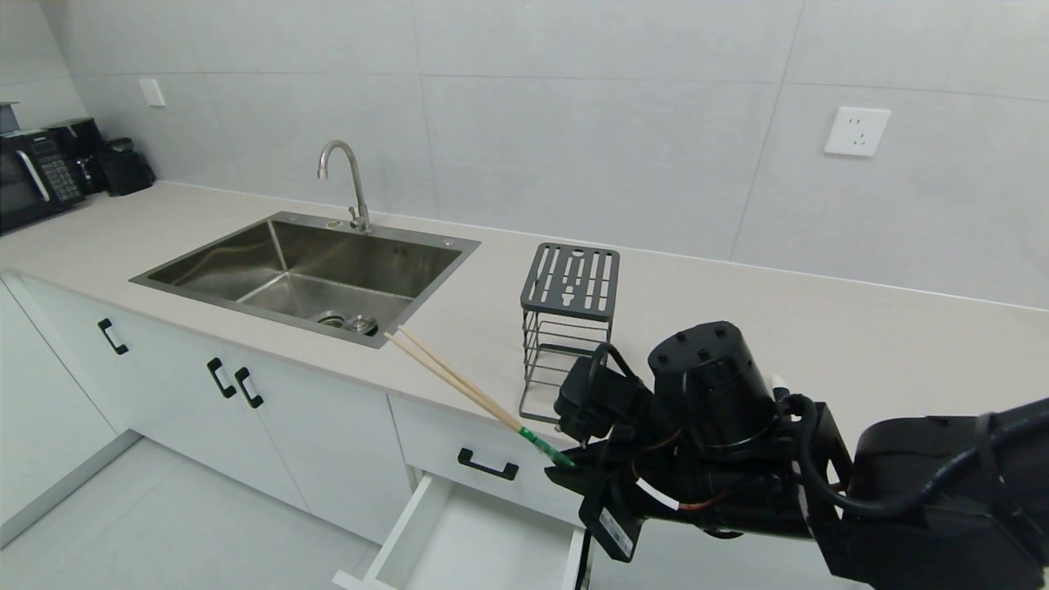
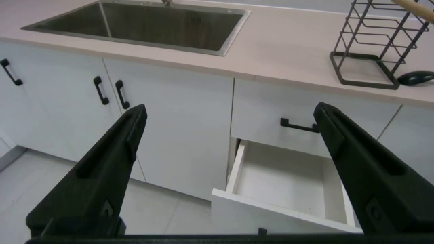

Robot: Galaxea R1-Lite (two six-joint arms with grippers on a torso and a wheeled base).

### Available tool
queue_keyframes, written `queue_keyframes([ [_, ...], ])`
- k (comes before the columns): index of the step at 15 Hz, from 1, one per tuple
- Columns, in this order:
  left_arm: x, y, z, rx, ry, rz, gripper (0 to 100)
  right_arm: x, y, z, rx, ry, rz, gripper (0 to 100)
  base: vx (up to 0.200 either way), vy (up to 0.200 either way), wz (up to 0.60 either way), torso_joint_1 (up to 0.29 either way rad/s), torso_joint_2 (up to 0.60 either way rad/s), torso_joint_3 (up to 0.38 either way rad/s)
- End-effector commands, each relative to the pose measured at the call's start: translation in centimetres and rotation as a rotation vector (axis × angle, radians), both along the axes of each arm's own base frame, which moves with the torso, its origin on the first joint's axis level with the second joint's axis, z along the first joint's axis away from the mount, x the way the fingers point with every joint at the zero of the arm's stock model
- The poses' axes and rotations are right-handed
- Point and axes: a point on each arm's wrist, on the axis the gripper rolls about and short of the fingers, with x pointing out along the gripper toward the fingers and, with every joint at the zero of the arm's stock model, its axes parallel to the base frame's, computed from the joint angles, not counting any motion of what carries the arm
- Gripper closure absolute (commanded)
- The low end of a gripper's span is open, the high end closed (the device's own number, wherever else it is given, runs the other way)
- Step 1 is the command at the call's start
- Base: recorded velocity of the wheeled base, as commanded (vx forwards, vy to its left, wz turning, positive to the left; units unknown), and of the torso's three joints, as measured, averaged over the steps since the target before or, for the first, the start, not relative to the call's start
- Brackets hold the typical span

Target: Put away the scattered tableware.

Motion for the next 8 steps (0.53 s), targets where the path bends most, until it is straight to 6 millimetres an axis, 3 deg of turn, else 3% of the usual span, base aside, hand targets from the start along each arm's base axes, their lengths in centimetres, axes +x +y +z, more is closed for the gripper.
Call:
queue_keyframes([
  [1,0.0,0.0,0.0,0.0,0.002,0.001,0,0.6,0.2,-0.5,-0.016,-0.006,0.002,100,0.0,0.0,0.0,-0.085,0.17,0.1],
  [5,0.0,0.0,0.0,0.0,0.002,0.001,0,1.6,0.8,-1.3,-0.024,-0.004,-0.004,100,0.0,0.0,0.0,-0.223,0.44,0.221],
  [8,0.0,0.0,0.0,0.0,0.002,0.0,0,1.9,1.1,-1.8,-0.028,-0.001,-0.004,100,0.0,0.0,0.0,-0.105,0.21,0.103],
])
